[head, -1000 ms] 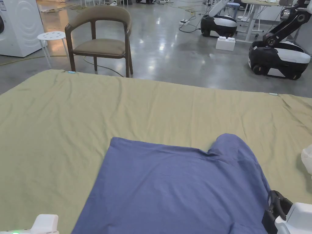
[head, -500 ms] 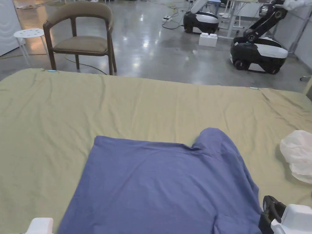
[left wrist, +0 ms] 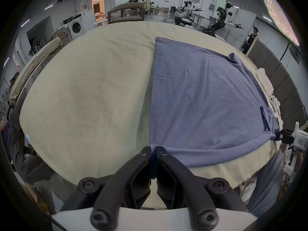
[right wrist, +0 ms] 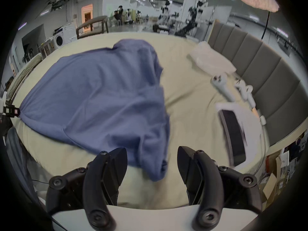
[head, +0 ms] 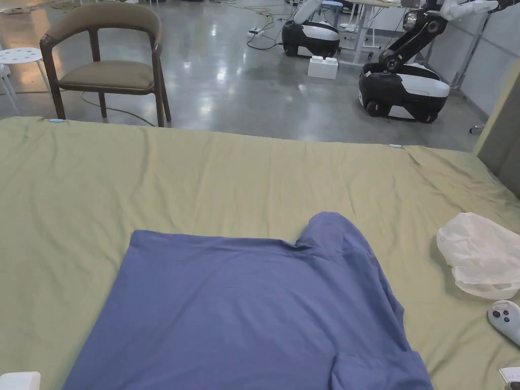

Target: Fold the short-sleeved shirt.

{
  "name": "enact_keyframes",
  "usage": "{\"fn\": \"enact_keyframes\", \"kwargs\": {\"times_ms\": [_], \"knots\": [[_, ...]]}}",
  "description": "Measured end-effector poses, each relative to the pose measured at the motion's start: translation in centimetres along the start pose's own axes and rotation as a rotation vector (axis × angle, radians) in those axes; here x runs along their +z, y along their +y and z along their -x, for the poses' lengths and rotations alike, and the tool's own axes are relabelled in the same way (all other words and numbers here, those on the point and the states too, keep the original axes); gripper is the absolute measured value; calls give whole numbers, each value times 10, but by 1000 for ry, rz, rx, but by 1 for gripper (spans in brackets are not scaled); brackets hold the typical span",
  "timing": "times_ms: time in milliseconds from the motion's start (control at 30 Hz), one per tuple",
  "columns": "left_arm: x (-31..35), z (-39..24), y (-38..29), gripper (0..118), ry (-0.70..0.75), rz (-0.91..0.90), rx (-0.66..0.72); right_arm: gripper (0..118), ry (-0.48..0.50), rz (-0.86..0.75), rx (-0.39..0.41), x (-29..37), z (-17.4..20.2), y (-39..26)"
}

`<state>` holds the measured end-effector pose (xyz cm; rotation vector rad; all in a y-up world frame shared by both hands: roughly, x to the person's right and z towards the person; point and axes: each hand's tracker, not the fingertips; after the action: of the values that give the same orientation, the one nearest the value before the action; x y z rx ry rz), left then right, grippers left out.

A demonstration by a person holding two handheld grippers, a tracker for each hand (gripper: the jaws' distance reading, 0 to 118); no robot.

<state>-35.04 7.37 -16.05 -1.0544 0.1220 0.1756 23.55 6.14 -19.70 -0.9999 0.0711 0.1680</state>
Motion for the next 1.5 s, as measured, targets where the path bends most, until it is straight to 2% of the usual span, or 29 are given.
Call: {"fn": "enact_keyframes", "kwargs": {"times_ms": [33,67,167,200,267,567,833,1033,1167,1500], "knots": [[0,-1,-1,1,1,1,1,65,-3,22,5,-6,2,-1],[1,-2,-2,1,1,2,2,57,-4,36,6,-14,4,-1],[1,-1,-2,1,0,2,9,30,10,87,1,-28,6,-1],[2,-2,-2,1,0,2,12,16,29,83,-4,-28,5,0],[2,-2,-2,1,1,0,15,7,48,77,3,-25,6,4],[14,-2,8,1,0,-59,17,5,32,29,21,16,3,26],[12,1,66,1,-28,-183,35,5,17,-83,24,27,2,90],[-21,2,135,1,-34,-197,45,5,17,-128,8,-9,-2,158],[-51,-4,175,1,-17,-173,6,5,16,-117,-12,-49,-4,194],[-106,-13,204,3,10,-90,-12,7,14,-26,-16,-122,0,222]]}}
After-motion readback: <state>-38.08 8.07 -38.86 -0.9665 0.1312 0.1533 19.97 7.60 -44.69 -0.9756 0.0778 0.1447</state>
